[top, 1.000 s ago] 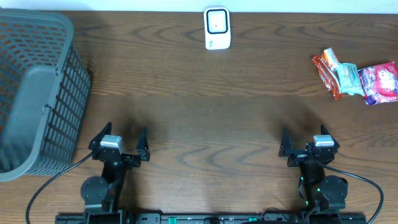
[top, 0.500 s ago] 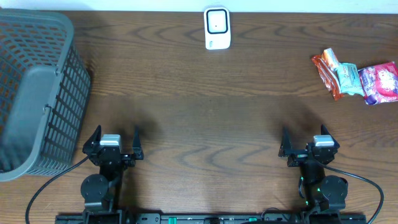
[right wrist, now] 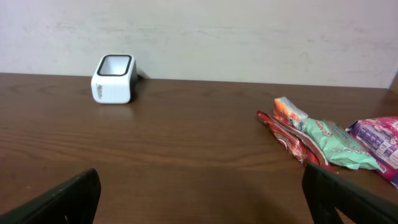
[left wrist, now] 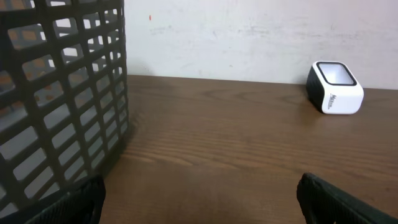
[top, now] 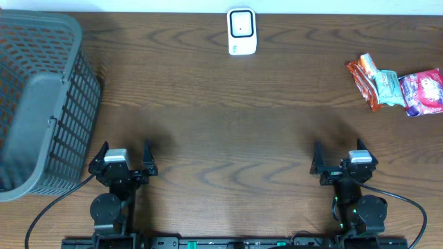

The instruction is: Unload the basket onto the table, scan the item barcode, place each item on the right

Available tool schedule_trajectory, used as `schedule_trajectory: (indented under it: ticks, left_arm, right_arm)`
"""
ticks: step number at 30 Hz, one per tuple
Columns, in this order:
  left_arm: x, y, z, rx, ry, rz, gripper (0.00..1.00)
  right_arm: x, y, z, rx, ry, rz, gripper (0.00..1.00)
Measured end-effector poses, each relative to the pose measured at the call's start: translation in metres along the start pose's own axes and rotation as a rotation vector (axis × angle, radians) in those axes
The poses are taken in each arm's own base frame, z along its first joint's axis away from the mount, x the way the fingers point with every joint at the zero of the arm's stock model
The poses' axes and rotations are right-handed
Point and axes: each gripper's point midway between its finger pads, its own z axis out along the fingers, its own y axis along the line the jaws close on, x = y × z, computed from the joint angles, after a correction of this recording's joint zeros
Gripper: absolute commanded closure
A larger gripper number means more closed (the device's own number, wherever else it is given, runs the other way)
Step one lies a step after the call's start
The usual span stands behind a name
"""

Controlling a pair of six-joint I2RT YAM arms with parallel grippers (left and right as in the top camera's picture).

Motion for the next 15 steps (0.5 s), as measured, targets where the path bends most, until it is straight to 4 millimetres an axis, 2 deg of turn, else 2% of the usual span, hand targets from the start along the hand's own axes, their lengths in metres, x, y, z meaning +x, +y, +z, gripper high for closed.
schedule_trajectory:
  ticks: [15]
  left_arm:
    - [0.0000,-0.0001,0.0000,0.000,0.000,0.003,0.02]
  right_arm:
    - [0.0000,0.0000,0.0000,0.000,0.000,0.000,0.01]
